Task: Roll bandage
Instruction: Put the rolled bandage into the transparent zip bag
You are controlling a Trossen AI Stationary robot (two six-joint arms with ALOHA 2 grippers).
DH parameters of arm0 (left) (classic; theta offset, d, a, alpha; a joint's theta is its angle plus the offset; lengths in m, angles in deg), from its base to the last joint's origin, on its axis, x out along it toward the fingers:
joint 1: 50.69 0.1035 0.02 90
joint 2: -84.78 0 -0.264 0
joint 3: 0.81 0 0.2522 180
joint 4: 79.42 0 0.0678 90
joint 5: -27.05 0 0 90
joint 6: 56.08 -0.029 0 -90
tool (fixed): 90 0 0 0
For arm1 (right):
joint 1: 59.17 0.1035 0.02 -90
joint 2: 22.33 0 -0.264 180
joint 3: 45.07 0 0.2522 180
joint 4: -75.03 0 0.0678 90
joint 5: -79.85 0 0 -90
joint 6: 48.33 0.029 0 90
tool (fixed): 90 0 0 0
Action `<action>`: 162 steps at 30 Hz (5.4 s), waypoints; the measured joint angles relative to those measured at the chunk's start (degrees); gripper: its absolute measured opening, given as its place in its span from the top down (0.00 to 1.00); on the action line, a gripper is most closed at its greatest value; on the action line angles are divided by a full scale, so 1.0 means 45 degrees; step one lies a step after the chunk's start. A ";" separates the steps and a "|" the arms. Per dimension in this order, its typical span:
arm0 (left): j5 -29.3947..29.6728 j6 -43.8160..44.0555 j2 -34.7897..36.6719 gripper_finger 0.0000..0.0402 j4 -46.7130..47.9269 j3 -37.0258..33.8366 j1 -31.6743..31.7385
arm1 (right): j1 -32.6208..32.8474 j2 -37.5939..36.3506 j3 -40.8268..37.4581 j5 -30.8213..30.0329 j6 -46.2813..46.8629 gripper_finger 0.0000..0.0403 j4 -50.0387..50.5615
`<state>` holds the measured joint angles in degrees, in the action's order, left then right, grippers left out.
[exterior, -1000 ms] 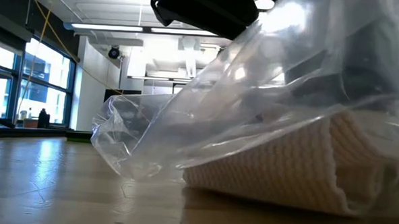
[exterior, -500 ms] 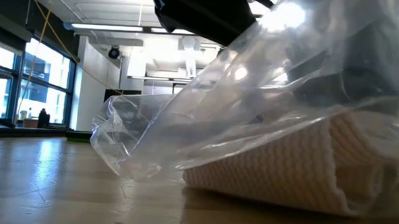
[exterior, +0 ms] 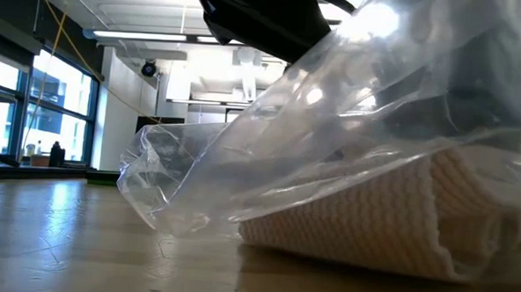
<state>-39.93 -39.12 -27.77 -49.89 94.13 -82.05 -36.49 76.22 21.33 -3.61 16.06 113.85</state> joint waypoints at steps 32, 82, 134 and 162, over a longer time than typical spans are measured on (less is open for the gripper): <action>-0.0105 -0.0467 0.0005 0.67 0.0207 0.0000 0.0112 | -0.0005 -0.0758 0.0000 0.0017 -0.0649 0.53 0.1376; -0.1081 -0.0468 0.0370 0.67 0.3175 0.0005 0.0305 | 0.4809 0.1353 0.1013 -0.2746 0.7780 0.53 -0.4312; 0.0320 0.2801 0.5269 0.67 0.3864 -0.5484 0.0751 | 0.0141 0.0267 0.0750 -0.2731 0.9239 0.53 -0.0459; -0.2059 0.4918 0.2839 0.67 0.5638 -0.5484 0.2298 | -0.2347 0.1550 -0.0373 -0.0621 0.5523 0.53 -0.5177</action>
<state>-49.20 -16.99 -14.99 -24.52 69.46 -71.70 -47.06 83.19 19.66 -6.41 40.91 90.55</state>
